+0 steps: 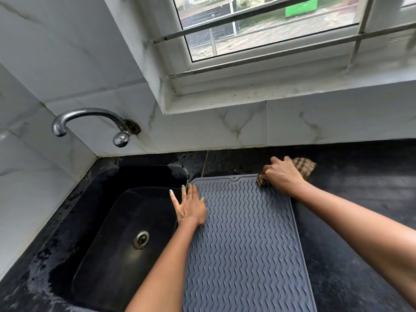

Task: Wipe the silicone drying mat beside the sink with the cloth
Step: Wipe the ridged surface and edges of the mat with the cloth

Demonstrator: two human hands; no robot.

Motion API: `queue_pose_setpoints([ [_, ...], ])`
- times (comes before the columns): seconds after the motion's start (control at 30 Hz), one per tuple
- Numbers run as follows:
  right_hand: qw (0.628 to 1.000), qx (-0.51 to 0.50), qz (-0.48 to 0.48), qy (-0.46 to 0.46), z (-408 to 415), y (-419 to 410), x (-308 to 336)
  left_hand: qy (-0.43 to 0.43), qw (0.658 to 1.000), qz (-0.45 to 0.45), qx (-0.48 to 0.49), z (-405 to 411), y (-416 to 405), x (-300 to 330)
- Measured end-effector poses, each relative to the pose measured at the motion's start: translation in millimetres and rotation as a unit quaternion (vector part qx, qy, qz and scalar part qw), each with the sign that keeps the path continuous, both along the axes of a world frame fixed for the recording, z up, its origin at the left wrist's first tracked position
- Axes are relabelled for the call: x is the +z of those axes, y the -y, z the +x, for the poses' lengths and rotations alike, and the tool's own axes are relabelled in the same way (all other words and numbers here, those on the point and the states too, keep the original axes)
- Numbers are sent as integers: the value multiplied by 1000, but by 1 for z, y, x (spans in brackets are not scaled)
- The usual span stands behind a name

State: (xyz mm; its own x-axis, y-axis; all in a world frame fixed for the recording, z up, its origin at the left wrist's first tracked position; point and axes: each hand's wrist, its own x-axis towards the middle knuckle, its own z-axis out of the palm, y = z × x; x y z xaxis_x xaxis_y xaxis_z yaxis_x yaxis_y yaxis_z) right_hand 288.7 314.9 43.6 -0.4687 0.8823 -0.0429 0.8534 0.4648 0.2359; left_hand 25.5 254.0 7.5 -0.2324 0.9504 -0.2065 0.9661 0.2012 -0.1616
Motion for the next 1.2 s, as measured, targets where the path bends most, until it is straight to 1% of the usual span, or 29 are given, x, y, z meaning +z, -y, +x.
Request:
queue_pose_setpoints([
  [0.13,999,-35,22,15,25,8,1,-12,1000,-1,-12,-1,0,5],
  [0.27,996,-88,-21,-2,26,12,5,-45,999,-5,-27,12,2,13],
  [0.3,992,-113,-38,-35,22,9,6,-35,999,10,-37,20,4,14],
  [0.33,985,-142,-51,-88,18,8,8,-10,998,34,-54,31,8,13],
  [0.4,960,-185,-47,-204,14,8,10,73,988,88,-100,58,23,12],
  [0.43,949,-196,-33,-243,14,10,6,117,979,103,-130,76,33,11],
  [0.47,943,-206,-30,-261,15,14,2,155,970,102,-157,95,44,10],
  [0.5,941,-214,-37,-258,15,20,-3,178,963,87,-180,113,53,9],
  [0.53,948,-215,-43,-230,14,28,-9,190,962,66,-187,130,62,7],
  [0.6,961,-216,-16,-171,9,42,-22,188,968,17,-167,151,75,-2],
  [0.63,963,-218,3,-157,6,49,-26,184,971,-1,-153,154,79,-5],
  [0.7,959,-231,27,-161,1,63,-27,181,973,-11,-141,155,81,-9],
  [0.8,957,-231,49,-168,-3,86,-27,171,974,-17,-148,153,80,-7],
  [0.93,955,-225,59,-185,-1,130,-28,161,975,-20,-152,154,80,-9],
  [1.03,964,-206,38,-164,4,162,-25,163,973,-26,-160,154,82,-2],
  [1.13,975,-170,15,-141,10,170,-13,163,972,-26,-167,154,96,4],
  [1.2,971,-179,14,-157,14,172,-4,171,970,-15,-171,152,122,2],
])
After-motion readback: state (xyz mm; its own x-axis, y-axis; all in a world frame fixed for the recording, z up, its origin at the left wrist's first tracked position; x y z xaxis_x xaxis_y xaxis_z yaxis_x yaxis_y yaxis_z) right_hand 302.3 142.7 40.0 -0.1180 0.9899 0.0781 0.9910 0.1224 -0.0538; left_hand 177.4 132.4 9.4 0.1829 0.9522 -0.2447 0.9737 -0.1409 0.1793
